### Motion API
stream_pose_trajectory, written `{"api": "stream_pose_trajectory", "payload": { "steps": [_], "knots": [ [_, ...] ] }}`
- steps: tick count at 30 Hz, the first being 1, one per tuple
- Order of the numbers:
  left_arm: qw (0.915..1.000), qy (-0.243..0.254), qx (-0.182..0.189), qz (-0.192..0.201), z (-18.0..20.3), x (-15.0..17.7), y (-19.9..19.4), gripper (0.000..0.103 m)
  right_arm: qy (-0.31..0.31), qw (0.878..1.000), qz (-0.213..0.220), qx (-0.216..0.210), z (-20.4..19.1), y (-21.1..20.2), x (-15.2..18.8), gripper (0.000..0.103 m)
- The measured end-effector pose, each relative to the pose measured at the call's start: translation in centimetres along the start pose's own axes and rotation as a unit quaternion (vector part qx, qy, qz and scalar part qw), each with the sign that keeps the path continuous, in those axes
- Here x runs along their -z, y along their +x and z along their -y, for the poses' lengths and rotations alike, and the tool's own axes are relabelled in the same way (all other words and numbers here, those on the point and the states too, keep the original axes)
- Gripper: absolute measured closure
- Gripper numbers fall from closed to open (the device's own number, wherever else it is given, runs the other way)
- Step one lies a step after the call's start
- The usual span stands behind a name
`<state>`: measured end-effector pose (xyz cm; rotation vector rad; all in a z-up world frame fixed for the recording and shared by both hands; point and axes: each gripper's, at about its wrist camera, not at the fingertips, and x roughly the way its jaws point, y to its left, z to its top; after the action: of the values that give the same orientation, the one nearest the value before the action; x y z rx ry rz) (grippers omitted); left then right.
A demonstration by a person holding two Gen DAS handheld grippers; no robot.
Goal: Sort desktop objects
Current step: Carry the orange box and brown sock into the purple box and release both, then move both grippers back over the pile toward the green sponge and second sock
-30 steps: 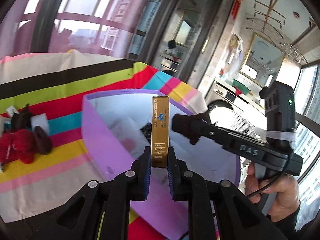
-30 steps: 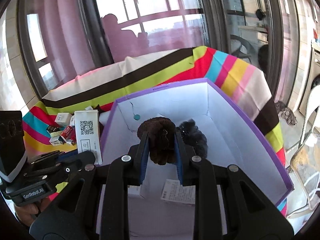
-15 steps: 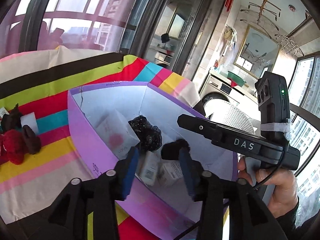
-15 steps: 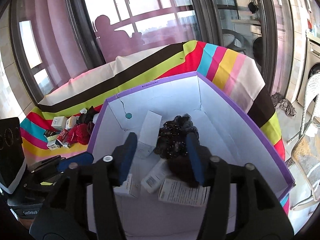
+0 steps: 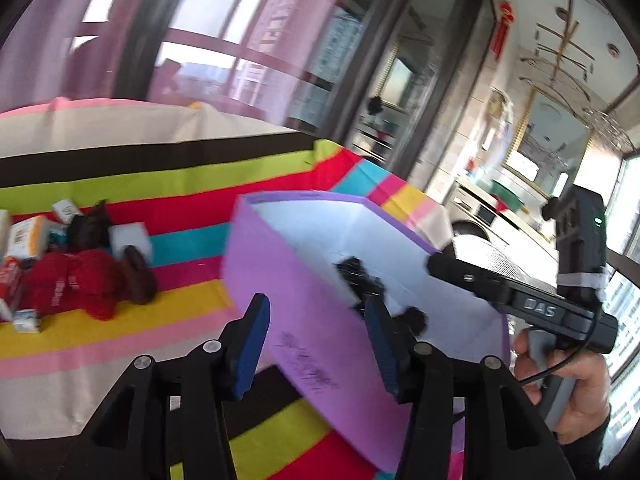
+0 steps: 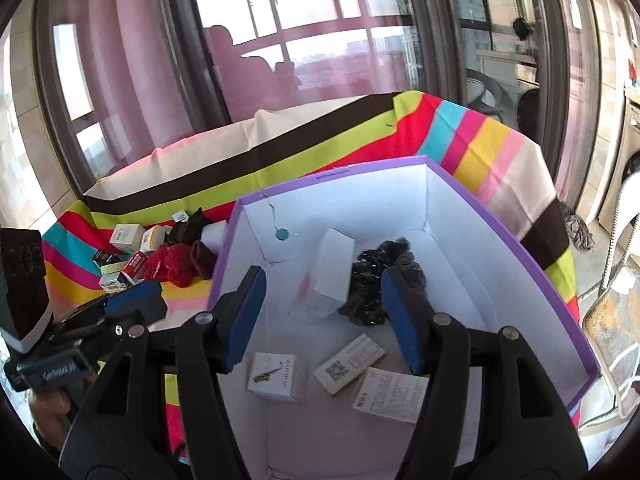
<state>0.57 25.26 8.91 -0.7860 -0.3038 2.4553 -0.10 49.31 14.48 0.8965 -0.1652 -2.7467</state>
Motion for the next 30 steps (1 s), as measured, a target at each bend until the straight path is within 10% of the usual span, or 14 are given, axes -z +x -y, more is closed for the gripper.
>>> {"api": "stream_pose_trajectory", "payload": {
  "steps": [30],
  "knots": [
    [0.9641, -0.131, -0.221, 0.067, -20.2, -0.3, -9.4, 0.018, -0.13, 0.987, -0.019, -0.096, -16.1, 6.6, -1.1, 0.026]
  ]
}}
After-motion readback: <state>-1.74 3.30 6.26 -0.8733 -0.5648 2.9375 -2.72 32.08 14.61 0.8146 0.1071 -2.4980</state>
